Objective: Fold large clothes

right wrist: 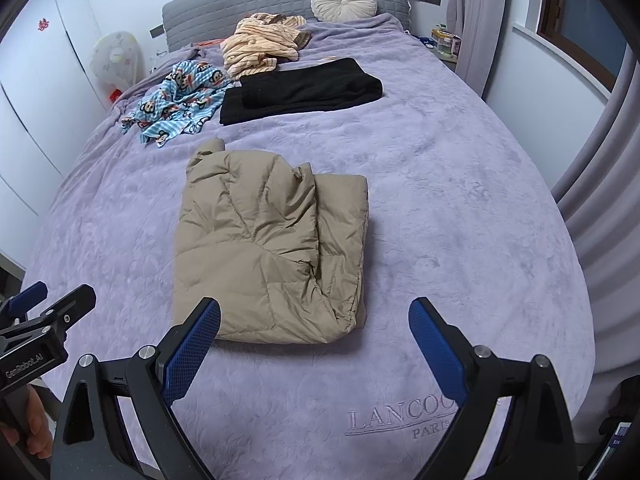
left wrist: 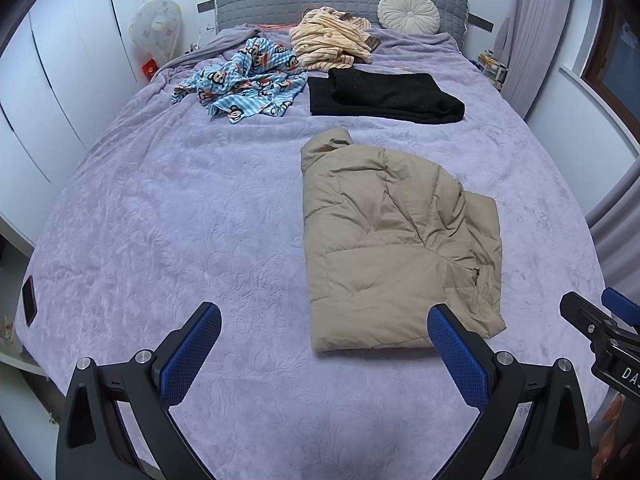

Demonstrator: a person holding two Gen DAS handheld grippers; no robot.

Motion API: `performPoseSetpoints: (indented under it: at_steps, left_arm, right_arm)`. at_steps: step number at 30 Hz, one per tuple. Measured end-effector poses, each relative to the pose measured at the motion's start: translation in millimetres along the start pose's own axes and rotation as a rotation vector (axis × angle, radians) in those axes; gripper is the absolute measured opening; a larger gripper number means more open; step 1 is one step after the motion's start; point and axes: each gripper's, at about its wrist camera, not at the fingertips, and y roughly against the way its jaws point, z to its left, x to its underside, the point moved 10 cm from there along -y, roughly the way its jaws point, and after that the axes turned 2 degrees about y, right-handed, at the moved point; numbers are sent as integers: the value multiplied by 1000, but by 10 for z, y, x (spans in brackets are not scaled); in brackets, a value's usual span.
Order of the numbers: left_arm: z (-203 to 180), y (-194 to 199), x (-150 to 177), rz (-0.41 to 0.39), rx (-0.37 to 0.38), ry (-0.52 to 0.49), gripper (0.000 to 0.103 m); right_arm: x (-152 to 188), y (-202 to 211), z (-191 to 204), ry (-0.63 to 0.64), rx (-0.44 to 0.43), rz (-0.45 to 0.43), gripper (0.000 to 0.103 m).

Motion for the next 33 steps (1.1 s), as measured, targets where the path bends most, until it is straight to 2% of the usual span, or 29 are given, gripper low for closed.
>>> performPoseSetpoints:
  at_steps: [33]
  left_arm:
    - [46, 35, 10, 1, 0, 11, 103]
  right_arm:
    - [-26, 12, 31, 4, -3, -4, 96]
